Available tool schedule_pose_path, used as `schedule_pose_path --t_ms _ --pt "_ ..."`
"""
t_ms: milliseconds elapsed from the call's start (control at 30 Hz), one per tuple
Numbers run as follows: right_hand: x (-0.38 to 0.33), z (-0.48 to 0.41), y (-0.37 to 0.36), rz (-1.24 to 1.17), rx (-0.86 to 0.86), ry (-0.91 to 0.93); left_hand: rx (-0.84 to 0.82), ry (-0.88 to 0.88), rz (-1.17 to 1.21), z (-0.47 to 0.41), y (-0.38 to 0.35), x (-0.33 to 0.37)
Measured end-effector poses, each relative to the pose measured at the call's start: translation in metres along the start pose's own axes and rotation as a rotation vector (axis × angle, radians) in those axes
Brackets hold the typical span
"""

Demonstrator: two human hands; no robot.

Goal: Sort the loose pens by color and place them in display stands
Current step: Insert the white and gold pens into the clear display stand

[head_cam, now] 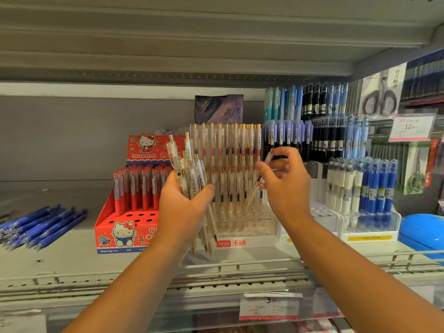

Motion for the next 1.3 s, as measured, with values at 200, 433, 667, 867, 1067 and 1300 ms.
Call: schedule_pose_path --t_ms 200,433,667,867,1067,1300 --pt "0.002 -0.003 -0.011 0.187 -0.041 -0.001 -0.033 -0.032 -0.045 0.001 -0.002 0.006" --pt "0.013 -0.004 -0.031 0.409 -0.158 -0.002 -0.032 -0.031 -0.039 0.001 -0.004 0.006" --pt "0.029 0.001 -0.045 0.593 -0.243 -0.012 -0.044 -0.045 -0.023 0.001 -0.006 0.006" --pt "0.026 0.005 -0.046 0.564 -0.297 -0.038 -0.050 -0.060 -0.024 0.001 -0.006 0.008" --pt "0.025 0.007 -0.040 0.532 -0.297 -0.083 -0.054 -0.054 -0.021 0.001 -0.006 0.010" --pt "-0.021 0.026 -0.039 0.534 -0.196 0.156 -0.052 -0.055 -0.003 0.001 -0.007 0.011"
Point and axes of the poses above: each hand's wrist, its own z-axis away from the middle knuckle, its own y-axis out of the back of the hand, x = y × z, the point moved 9 cm from there along -z, towards the middle knuckle, and after that the axes turned 13 degrees about -y, right-handed, at the moved point
